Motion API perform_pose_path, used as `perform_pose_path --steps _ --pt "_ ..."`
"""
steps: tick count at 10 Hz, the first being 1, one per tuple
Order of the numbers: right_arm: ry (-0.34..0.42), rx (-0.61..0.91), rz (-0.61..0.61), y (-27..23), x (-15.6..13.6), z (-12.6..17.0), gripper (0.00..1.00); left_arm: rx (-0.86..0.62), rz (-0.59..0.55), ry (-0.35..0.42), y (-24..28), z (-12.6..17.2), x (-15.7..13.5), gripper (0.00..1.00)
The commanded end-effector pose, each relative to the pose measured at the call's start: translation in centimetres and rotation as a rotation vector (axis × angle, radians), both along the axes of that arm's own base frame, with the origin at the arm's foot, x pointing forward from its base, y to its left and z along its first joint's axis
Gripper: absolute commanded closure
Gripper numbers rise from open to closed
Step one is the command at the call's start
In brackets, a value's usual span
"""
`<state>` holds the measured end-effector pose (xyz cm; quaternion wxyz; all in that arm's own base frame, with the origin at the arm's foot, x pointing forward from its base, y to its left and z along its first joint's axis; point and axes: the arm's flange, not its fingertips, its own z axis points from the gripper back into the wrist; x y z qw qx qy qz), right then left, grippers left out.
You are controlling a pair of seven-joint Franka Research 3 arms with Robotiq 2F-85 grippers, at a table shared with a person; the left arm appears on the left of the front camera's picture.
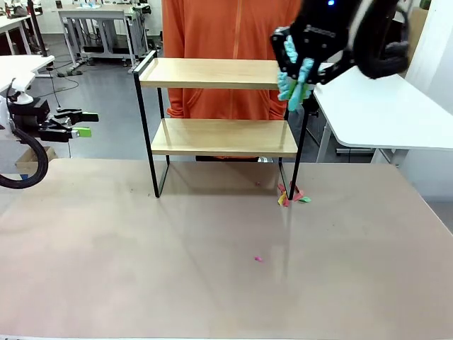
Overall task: Clean the shelf.
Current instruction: Clean the specific section of the Shelf indicated by the human with the Duster.
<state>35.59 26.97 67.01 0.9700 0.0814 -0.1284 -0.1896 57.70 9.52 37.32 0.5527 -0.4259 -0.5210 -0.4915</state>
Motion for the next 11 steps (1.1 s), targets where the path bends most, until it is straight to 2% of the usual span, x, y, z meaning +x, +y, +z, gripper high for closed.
perform_pose_path --steps 1,2,3,6,7,9,11 --pt "-0.047 0.021 -0.013 -2.8 -2.2 0.6 0.87 0.004 -0.001 -0.006 0.0 0.3 -0.2 0.00" --pt "-0.113 0.003 0.025 -2.9 -3.1 1.6 0.87 0.004 -0.001 -0.006 0.0 0.3 -0.2 0.00" --pt "-0.023 -0.001 -0.018 -1.2 -0.8 0.7 0.87 0.004 -0.001 -0.006 0.0 0.3 -0.2 0.00" --pt "-0.023 -0.001 -0.018 -1.2 -0.8 0.7 0.87 0.004 -0.001 -0.006 0.0 0.3 -0.2 0.00" --pt "-0.042 -0.019 -0.008 -1.1 -1.6 0.7 0.87 0.004 -0.001 -0.006 0.0 0.3 -0.2 0.00" --pt "-0.150 0.028 0.043 -2.9 -3.7 3.1 0.87 0.004 -0.001 -0.006 0.0 0.3 -0.2 0.00" --pt "-0.213 0.062 0.152 -3.7 -5.4 4.8 0.87 0.004 -0.001 -0.006 0.0 0.3 -0.2 0.00"
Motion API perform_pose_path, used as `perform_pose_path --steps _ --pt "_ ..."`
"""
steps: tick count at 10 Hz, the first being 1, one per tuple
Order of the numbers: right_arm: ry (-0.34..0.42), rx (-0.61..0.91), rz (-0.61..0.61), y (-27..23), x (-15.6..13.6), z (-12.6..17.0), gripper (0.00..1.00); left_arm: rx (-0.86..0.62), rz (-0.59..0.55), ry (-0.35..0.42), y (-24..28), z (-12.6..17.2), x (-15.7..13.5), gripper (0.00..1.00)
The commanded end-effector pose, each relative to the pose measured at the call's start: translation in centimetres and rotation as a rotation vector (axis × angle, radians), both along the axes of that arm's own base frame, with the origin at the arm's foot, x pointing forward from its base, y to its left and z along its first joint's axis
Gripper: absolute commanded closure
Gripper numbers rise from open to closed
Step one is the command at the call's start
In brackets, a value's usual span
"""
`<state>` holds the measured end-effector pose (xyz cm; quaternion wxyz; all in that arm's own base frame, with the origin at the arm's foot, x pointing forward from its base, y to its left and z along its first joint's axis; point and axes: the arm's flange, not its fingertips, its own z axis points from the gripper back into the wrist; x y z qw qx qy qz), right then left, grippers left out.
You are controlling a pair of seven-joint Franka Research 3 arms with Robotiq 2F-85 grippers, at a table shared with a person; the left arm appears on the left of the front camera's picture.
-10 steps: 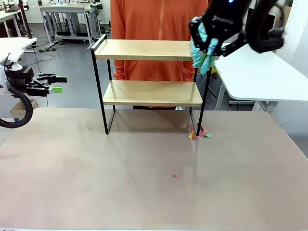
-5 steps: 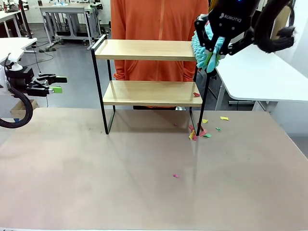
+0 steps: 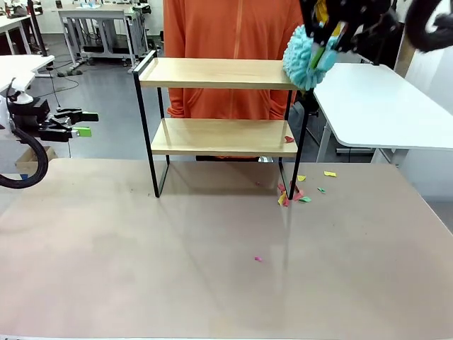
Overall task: Clean the shelf.
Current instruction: Clean the specific section of the Shelf indicated by the human with the Duster.
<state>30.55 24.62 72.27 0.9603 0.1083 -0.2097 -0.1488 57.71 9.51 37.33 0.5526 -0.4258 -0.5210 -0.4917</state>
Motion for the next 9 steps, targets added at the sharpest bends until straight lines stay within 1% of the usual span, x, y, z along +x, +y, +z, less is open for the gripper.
perform_pose_path --steps 1,2,3,4,7,9 --pt "-0.043 0.049 0.145 -1.6 -0.9 0.1 0.87 0.004 -0.001 -0.005 0.0 0.3 -0.2 0.00" --pt "-0.053 0.060 0.226 -1.7 -1.4 0.3 0.87 0.004 -0.001 -0.005 0.0 0.3 -0.2 0.00" --pt "-0.071 0.073 0.350 -1.4 -2.2 0.3 0.87 0.004 -0.001 -0.005 0.0 0.3 -0.2 0.00" --pt "-0.075 0.088 0.463 -1.1 -3.0 0.3 0.87 0.004 -0.001 -0.005 0.0 0.3 -0.2 0.00" --pt "-0.026 0.098 0.819 0.7 -5.5 -0.9 0.87 0.004 -0.001 -0.005 0.0 0.3 -0.2 0.00" --pt "0.047 0.052 0.975 1.5 -6.6 -3.1 0.87 0.004 -0.001 -0.005 0.0 0.3 -0.2 0.00"
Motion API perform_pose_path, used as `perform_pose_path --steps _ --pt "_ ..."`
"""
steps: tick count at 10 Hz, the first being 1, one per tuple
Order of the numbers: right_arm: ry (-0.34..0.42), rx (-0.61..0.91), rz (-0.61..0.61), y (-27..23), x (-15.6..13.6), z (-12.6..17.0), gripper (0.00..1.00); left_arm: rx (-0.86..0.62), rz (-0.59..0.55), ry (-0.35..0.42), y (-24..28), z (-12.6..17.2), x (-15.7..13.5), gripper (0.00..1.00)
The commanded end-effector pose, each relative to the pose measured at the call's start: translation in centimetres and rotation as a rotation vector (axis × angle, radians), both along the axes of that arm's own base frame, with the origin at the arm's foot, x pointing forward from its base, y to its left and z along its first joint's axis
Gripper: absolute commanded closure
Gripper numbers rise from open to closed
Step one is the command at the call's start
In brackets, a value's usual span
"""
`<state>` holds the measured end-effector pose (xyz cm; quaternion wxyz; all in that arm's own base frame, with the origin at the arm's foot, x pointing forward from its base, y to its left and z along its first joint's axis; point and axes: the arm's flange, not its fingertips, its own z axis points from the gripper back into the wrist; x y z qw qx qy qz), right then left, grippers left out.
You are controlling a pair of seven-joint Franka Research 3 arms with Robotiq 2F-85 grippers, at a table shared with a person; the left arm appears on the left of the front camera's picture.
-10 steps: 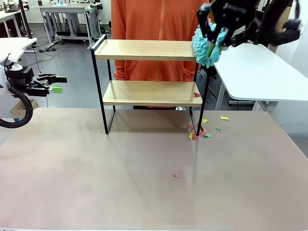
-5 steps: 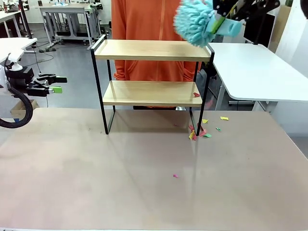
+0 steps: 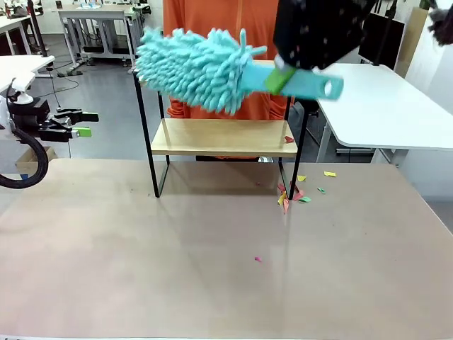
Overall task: Clean the shelf.
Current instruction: Clean the specific section of the Shelf indicated by the human with the Duster.
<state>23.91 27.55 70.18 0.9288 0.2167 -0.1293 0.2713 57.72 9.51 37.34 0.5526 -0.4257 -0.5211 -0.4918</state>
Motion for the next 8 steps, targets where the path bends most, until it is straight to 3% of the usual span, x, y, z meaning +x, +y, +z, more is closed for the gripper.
perform_pose_path --steps 1,4,8 --pt "0.046 -0.071 0.160 -1.3 -0.5 -2.3 0.87 0.004 -0.001 -0.005 0.0 0.3 -0.2 0.00" --pt "0.125 -0.161 0.267 -3.7 -0.7 -7.9 0.87 0.004 -0.001 -0.005 0.0 0.3 -0.2 0.00" --pt "0.169 -0.251 0.231 -10.0 -2.8 -13.4 0.87 0.004 -0.001 -0.005 0.0 0.3 -0.2 0.00"
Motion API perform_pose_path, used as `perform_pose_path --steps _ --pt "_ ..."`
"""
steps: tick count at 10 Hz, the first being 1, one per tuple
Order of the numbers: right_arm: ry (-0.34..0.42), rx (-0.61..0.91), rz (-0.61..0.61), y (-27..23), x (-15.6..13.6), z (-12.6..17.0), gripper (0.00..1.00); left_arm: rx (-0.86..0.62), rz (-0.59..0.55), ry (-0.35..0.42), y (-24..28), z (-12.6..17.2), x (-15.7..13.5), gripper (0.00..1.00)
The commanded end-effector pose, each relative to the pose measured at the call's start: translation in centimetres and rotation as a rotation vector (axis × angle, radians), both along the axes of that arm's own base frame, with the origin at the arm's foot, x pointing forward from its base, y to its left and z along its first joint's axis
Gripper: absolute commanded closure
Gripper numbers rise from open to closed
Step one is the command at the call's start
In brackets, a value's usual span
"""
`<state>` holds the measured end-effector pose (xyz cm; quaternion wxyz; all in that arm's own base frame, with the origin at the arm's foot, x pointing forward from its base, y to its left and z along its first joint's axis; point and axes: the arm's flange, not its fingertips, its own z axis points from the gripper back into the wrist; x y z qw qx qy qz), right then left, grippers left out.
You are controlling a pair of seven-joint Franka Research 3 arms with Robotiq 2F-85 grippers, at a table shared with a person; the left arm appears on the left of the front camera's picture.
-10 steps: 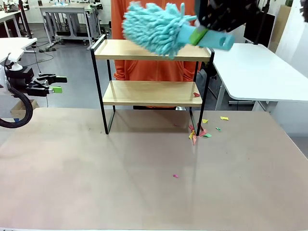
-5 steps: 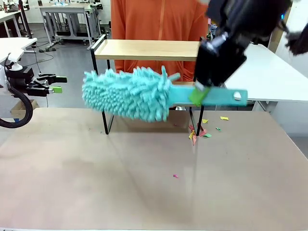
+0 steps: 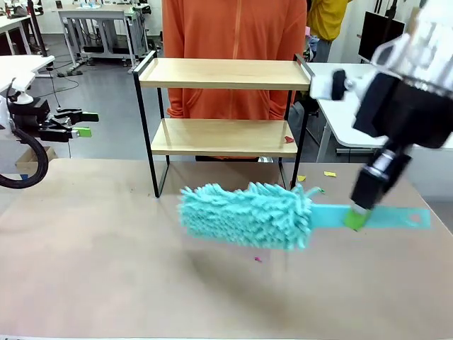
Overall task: Clean the shelf.
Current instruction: Clean the specific section of the Shelf indicated by the human with the Duster, then hand the Duster back to the human.
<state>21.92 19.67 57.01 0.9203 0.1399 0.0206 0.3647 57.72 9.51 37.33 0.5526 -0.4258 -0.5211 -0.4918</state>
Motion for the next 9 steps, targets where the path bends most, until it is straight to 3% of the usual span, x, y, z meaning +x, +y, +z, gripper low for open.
perform_pose_path --steps 1,3,4,9 --pt "-0.048 0.005 0.042 -3.4 -1.2 -1.0 0.87 0.004 -0.001 -0.005 0.0 0.3 -0.2 0.00" --pt "-0.086 0.039 0.013 -4.6 -0.5 -1.3 0.87 0.004 -0.001 -0.005 0.0 0.3 -0.2 0.00" --pt "-0.025 -0.015 0.005 -3.0 -1.0 -1.4 0.87 0.004 -0.001 -0.005 0.0 0.3 -0.2 0.00" --pt "-0.025 -0.015 0.005 -3.0 -1.0 -1.4 0.87 0.004 -0.001 -0.005 0.0 0.3 -0.2 0.00"
